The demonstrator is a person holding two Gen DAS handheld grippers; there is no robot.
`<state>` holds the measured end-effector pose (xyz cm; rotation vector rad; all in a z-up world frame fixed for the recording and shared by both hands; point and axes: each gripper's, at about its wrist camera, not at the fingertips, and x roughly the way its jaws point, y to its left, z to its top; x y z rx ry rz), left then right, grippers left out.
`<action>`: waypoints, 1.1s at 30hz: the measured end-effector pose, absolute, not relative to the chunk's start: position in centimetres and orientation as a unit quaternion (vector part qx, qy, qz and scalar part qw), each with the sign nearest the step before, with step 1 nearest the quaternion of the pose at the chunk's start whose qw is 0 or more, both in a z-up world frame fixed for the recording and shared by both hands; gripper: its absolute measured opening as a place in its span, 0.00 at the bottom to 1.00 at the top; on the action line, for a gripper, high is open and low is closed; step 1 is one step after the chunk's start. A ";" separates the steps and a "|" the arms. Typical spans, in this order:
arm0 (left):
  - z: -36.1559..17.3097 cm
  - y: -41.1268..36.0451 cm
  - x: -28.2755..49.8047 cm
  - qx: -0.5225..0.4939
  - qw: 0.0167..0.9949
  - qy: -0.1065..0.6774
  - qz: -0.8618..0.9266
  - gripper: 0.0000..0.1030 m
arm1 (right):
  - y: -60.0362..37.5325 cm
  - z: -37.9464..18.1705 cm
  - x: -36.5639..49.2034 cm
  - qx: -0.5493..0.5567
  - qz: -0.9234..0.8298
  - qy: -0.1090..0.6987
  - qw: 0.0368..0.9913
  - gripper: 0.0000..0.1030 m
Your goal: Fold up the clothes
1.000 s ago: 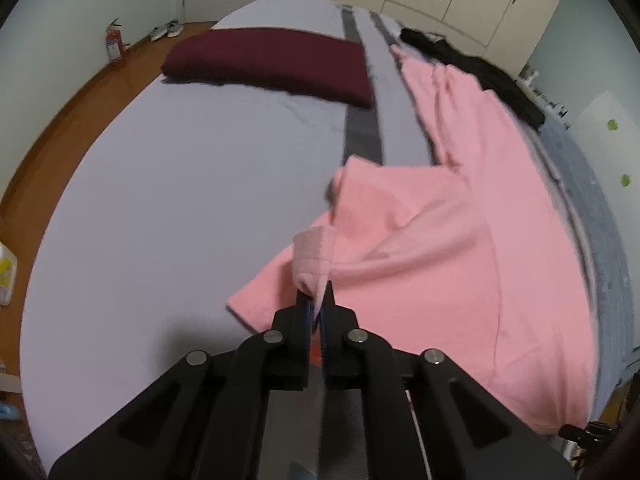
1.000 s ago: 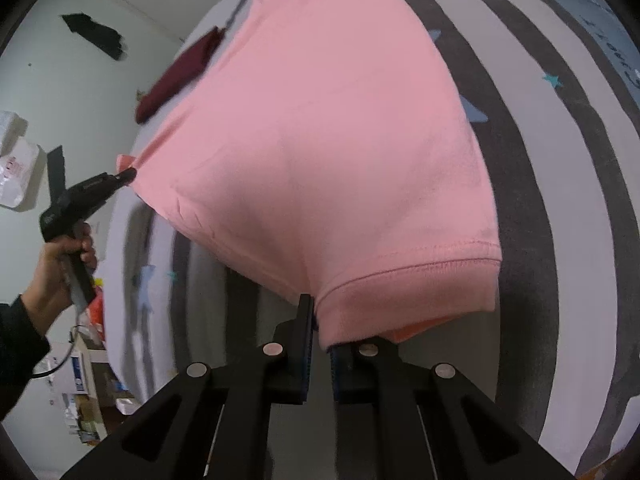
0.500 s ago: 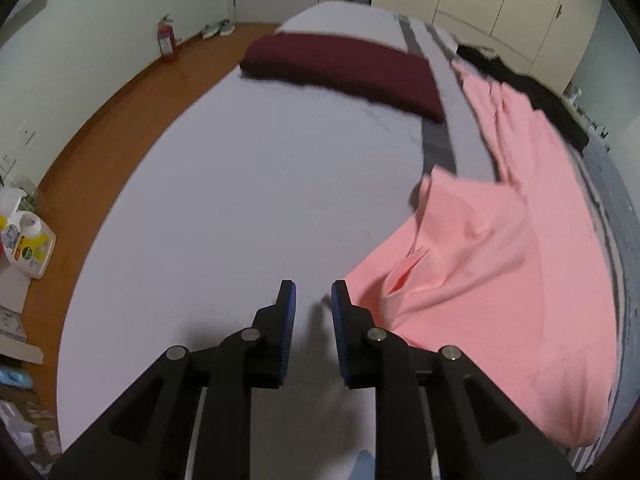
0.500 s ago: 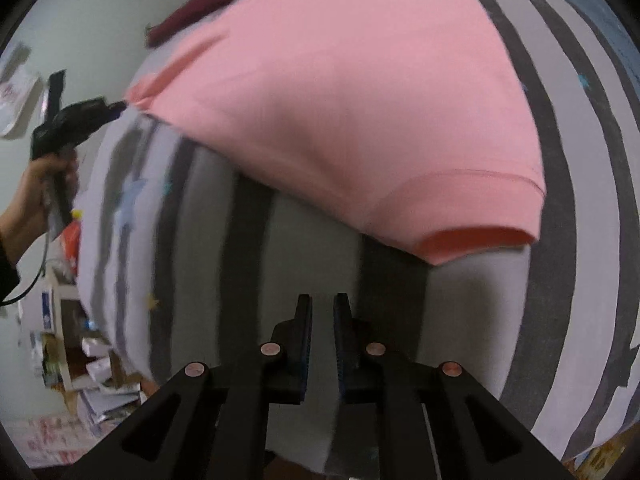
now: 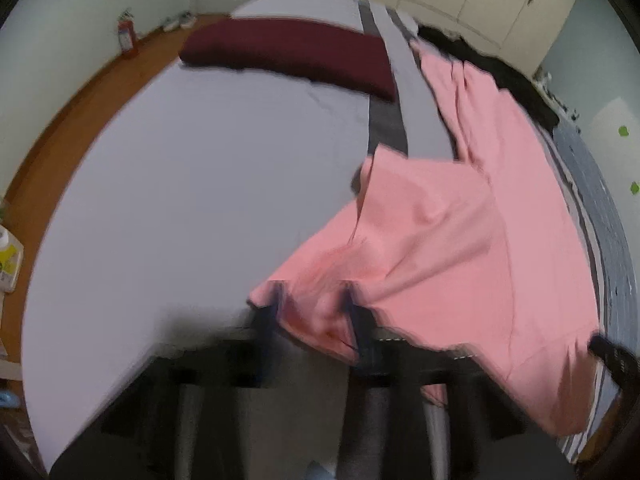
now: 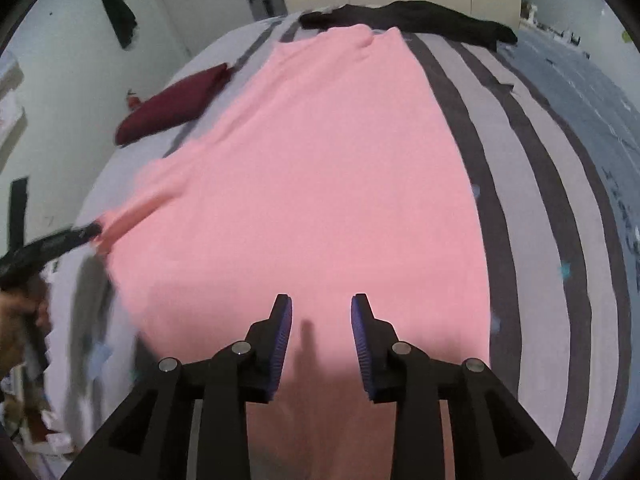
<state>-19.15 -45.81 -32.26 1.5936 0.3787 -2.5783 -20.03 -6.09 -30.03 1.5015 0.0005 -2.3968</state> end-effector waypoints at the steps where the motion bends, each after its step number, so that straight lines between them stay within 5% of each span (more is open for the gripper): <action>1: -32.0 -46.0 -19.0 0.516 0.045 0.125 -0.846 0.02 | -6.3 -30.5 -20.9 0.522 -0.839 0.007 0.153 0.27; 15: -30.9 -49.4 -18.6 0.504 0.118 0.149 -0.842 0.11 | -7.2 -34.3 -24.1 0.536 -0.829 0.044 0.154 0.28; 22: -29.4 -46.3 -25.2 0.485 0.015 0.142 -0.863 0.42 | -6.4 -34.3 -24.1 0.531 -0.830 0.031 0.168 0.28; 27: -32.0 -42.6 -29.2 0.520 -0.030 0.078 -0.850 0.42 | -5.6 -34.2 -23.6 0.526 -0.832 0.027 0.174 0.28; 29: -33.0 -42.2 -30.3 0.528 -0.043 0.072 -0.845 0.32 | -5.2 -34.1 -23.4 0.524 -0.833 0.027 0.176 0.28; 30: -33.1 -42.1 -30.5 0.526 -0.038 0.058 -0.847 0.14 | -5.2 -34.1 -23.4 0.523 -0.833 0.027 0.177 0.28; 33: -32.6 -42.9 -31.4 0.515 -0.016 0.048 -0.856 0.04 | -5.2 -34.2 -23.3 0.521 -0.834 0.025 0.178 0.28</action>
